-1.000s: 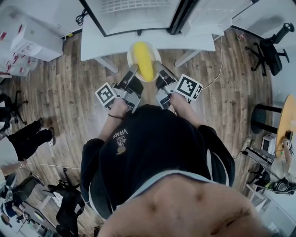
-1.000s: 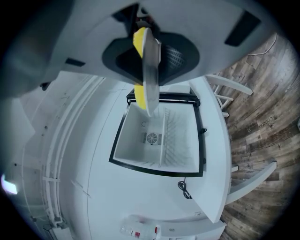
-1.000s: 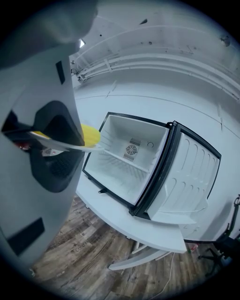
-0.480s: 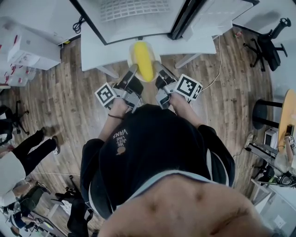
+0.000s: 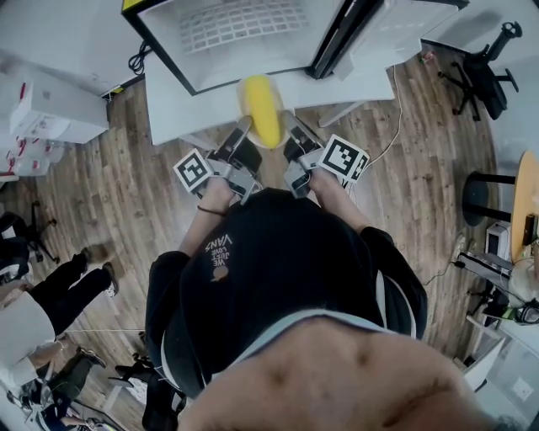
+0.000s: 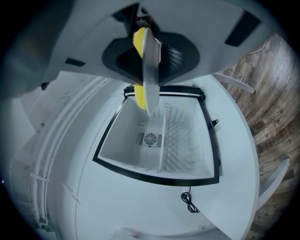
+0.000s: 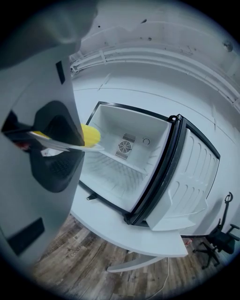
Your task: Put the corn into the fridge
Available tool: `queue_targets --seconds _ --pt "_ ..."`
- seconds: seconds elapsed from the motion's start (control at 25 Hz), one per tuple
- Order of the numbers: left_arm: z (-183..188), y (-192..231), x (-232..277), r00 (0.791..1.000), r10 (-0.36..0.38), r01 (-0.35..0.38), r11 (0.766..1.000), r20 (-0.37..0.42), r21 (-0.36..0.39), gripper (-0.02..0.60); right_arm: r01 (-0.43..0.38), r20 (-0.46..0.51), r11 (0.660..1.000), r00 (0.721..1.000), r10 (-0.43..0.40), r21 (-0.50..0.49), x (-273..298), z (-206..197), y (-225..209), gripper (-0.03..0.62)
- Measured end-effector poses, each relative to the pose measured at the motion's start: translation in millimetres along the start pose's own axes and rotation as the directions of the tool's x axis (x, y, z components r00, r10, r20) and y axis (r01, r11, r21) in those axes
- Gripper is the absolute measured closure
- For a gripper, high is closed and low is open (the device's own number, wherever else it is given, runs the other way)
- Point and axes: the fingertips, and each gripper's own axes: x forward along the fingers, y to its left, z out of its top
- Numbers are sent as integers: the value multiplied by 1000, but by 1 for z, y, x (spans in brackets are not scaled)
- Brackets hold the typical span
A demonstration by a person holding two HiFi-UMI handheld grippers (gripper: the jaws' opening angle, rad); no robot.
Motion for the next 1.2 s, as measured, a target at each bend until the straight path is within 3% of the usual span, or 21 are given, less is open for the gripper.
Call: queue_targets --seconds 0.56,1.2 --pt "27 5 12 995 11 -12 1000 -97 -8 505 31 71 999 997 -32 18 23 3 -4 568" --pt "49 14 61 998 3 -4 1000 -65 -14 505 22 40 1000 999 -22 3 54 48 -17 568"
